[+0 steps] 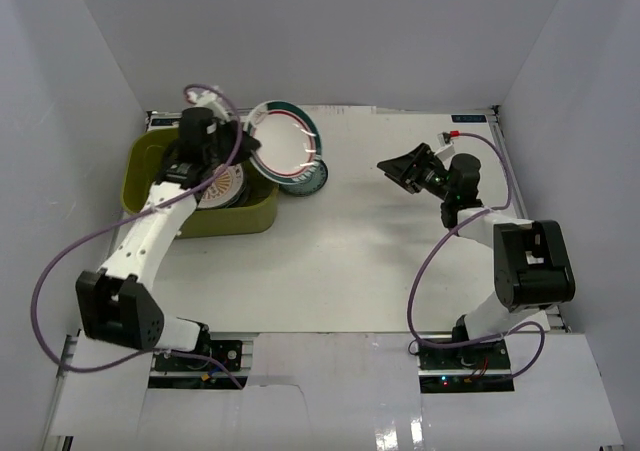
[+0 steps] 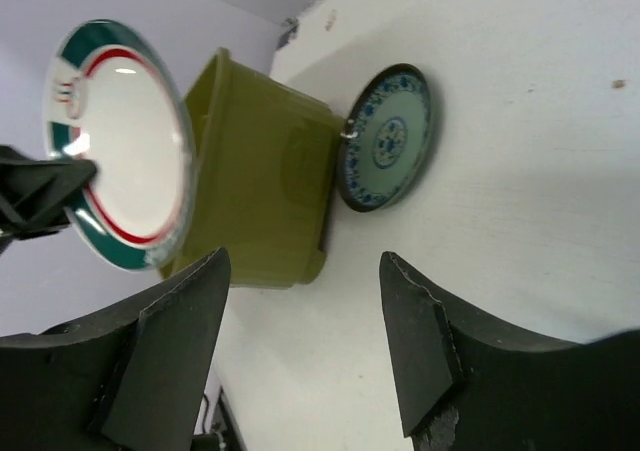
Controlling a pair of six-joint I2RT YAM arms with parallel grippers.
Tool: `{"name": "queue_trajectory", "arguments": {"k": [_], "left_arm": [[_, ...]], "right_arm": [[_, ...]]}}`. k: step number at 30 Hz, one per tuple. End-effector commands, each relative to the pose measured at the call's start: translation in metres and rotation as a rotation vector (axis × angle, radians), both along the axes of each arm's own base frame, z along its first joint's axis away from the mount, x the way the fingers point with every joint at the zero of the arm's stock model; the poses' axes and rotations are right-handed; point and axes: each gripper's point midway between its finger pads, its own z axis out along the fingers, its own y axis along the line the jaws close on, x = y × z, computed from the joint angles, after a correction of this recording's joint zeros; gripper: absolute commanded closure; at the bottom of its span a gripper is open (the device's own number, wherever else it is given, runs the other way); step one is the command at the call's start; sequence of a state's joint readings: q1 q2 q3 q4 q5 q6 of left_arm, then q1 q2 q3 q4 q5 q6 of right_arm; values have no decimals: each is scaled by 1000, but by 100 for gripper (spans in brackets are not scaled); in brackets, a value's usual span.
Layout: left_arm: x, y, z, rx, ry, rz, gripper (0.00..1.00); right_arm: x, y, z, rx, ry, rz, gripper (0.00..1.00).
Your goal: Place the plates into the plastic bin on the countertop
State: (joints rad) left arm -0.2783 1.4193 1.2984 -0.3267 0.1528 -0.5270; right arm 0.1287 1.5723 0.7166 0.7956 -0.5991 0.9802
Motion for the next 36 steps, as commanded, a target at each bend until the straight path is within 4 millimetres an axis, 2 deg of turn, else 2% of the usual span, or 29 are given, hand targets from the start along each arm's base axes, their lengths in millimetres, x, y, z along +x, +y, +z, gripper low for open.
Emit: {"name": "queue_trajectory", "arguments": {"k": [1, 2, 3, 5, 7, 8, 10, 11, 12, 13, 14, 16, 17, 19, 20, 22, 23, 24, 25, 26, 27, 28, 29, 30, 32, 33, 34, 36], "left_arm": [[-11, 78, 36, -80, -106, 221, 97], [-12, 101, 34, -80, -108, 283, 97], [-14, 114, 30, -71, -105, 329, 97], [-24, 135, 20, -49, -99, 407, 97], [-30, 168, 14, -6, -104, 529, 97], [-33, 178, 5, 10, -90, 562, 97], [-35, 191, -3, 50, -91, 614, 96], [-36, 197, -12, 69, -72, 636, 95], [-37, 201, -19, 84, -58, 654, 95], [-38, 206, -23, 99, -50, 676, 95], [-38, 209, -31, 116, -34, 684, 95], [-41, 213, -45, 137, -1, 698, 94], [-40, 216, -51, 156, 15, 709, 94], [-40, 219, -59, 173, 40, 719, 91], [-41, 221, -64, 184, 61, 725, 87], [-40, 224, -71, 205, 87, 729, 70], [-41, 224, -72, 208, 93, 730, 61], [-40, 223, -72, 205, 95, 728, 41], [-40, 222, -72, 202, 94, 723, 31], [-40, 221, -71, 198, 91, 716, 23], [-40, 218, -69, 189, 86, 702, 16], [-39, 216, -66, 184, 78, 692, 3], [-38, 214, -63, 178, 71, 683, 2], [-38, 210, -61, 169, 66, 658, 2], [-37, 204, -48, 152, 35, 627, 2], [-36, 193, -42, 126, 20, 570, 2], [-34, 185, -32, 108, -15, 523, 2], [-31, 163, -17, 57, -52, 404, 2]], "right_arm": [[16, 11, -32, -117, 25, -3, 33], [23, 21, -34, -137, 40, 1, 34], [27, 26, -51, -158, 76, 6, 34], [37, 35, -64, -205, 91, 5, 36], [51, 49, -79, -253, 130, 5, 36], [54, 57, -98, -294, 156, 7, 36], [66, 68, -99, -313, 159, 18, 36], [65, 77, -116, -335, 185, 37, 36], [72, 85, -112, -334, 177, 48, 36], [74, 91, -116, -334, 184, 61, 36], [72, 99, -130, -344, 208, 80, 36], [80, 109, -133, -354, 216, 80, 36], [79, 116, -148, -373, 240, 85, 36], [87, 124, -149, -375, 245, 78, 36], [87, 128, -161, -384, 265, 78, 36], [92, 138, -162, -378, 272, 77, 37], [91, 143, -172, -385, 289, 82, 38], [91, 147, -174, -381, 294, 86, 40], [92, 154, -173, -370, 298, 90, 42], [91, 156, -181, -372, 313, 89, 43], [91, 158, -184, -370, 321, 85, 49], [91, 159, -186, -361, 334, 79, 53], [90, 158, -189, -357, 342, 69, 57], [89, 157, -189, -352, 345, 64, 70], [88, 148, -184, -359, 340, 27, 82], [87, 144, -182, -358, 333, 15, 90], [89, 139, -175, -353, 316, -3, 92], [87, 130, -149, -323, 252, -28, 92]]}}
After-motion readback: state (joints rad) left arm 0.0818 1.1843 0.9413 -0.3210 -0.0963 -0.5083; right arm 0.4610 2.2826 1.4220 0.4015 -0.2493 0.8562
